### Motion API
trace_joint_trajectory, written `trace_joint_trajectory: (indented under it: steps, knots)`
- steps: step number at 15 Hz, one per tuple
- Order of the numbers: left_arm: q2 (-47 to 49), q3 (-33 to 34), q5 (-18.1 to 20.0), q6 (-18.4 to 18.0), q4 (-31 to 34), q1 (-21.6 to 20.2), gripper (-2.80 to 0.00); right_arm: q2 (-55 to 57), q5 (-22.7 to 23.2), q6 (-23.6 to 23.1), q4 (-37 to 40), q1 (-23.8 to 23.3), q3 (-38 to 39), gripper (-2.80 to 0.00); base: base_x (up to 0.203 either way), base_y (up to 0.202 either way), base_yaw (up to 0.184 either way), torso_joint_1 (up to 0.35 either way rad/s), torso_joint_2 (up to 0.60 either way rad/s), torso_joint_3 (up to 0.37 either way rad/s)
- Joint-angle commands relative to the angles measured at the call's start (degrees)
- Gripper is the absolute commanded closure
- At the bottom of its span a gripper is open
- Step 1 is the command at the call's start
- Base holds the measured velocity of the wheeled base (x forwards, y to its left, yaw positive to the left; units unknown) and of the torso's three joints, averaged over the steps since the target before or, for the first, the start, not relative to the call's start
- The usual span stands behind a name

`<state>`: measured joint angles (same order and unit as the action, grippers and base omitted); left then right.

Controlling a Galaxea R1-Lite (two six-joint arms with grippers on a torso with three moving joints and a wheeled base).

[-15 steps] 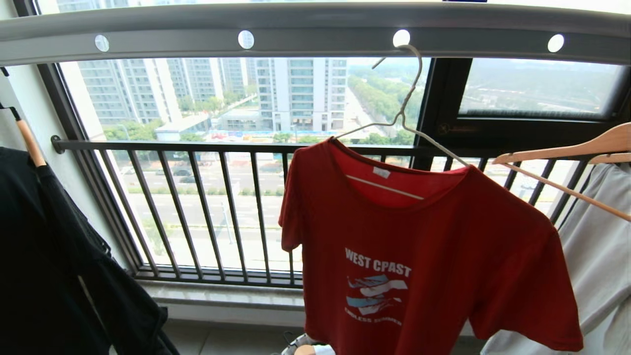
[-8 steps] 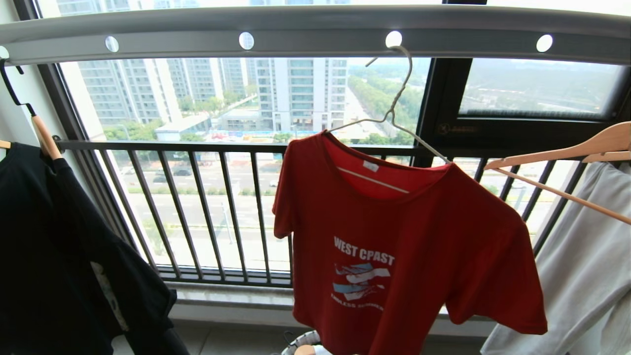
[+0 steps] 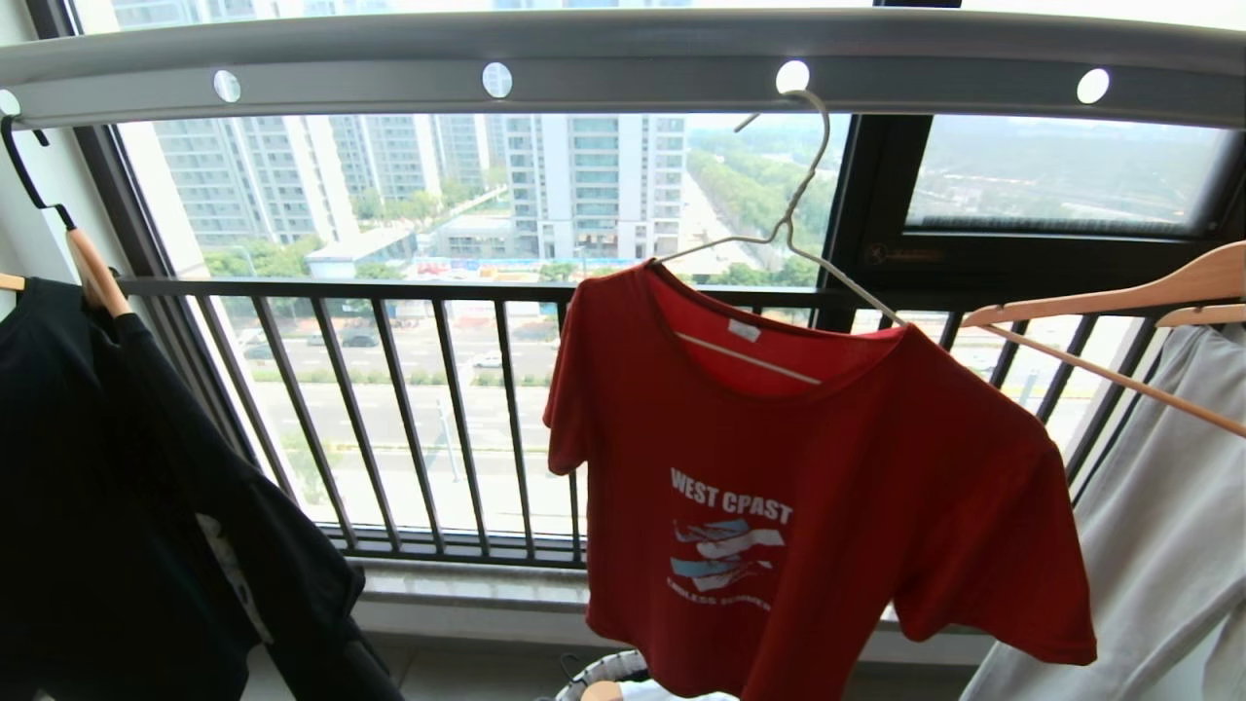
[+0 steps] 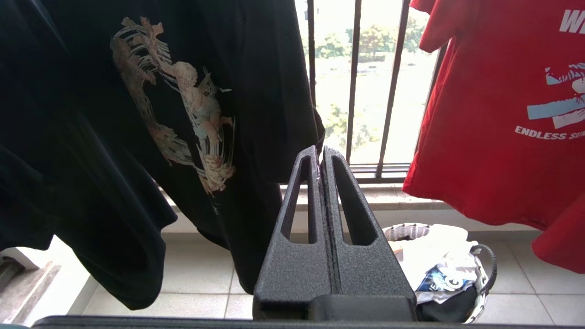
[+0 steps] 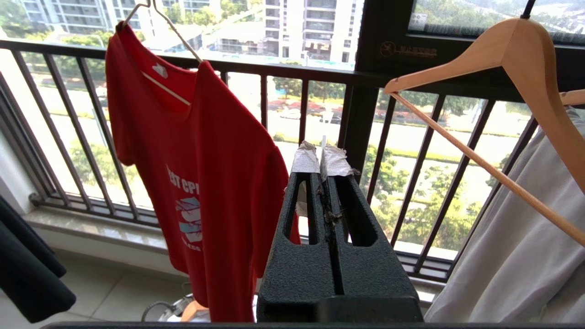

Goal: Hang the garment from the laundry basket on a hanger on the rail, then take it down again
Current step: Take the clothes off the clothes rack

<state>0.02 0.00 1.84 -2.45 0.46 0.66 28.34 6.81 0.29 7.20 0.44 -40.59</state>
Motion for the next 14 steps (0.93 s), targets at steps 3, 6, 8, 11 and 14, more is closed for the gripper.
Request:
trace_joint_trajectory:
  steps: [3, 6, 8, 11, 14]
  knots:
    - [0.0, 0.0, 0.0, 0.0, 0.0, 0.0, 0.00, 15.9, 6.0, -1.0, 5.3, 0.1, -15.0, 0.00, 0.000, 0.000, 0.000, 0.000, 0.00, 0.000]
    - [0.0, 0.0, 0.0, 0.0, 0.0, 0.0, 0.00, 23.0, 15.8, -1.3, 12.9, 0.1, -26.0, 0.00, 0.000, 0.000, 0.000, 0.000, 0.00, 0.000]
    - [0.0, 0.0, 0.0, 0.0, 0.0, 0.0, 0.00, 27.4, 22.2, -1.4, 19.5, 0.2, -33.4, 0.00, 0.000, 0.000, 0.000, 0.000, 0.00, 0.000]
    - [0.0, 0.0, 0.0, 0.0, 0.0, 0.0, 0.00, 33.8, 27.6, -1.6, 24.6, 1.0, -39.2, 0.00, 0.000, 0.000, 0.000, 0.000, 0.00, 0.000]
    - [0.0, 0.0, 0.0, 0.0, 0.0, 0.0, 0.00, 39.5, 27.9, -1.7, 26.0, 4.2, -42.5, 0.00, 0.000, 0.000, 0.000, 0.000, 0.00, 0.000]
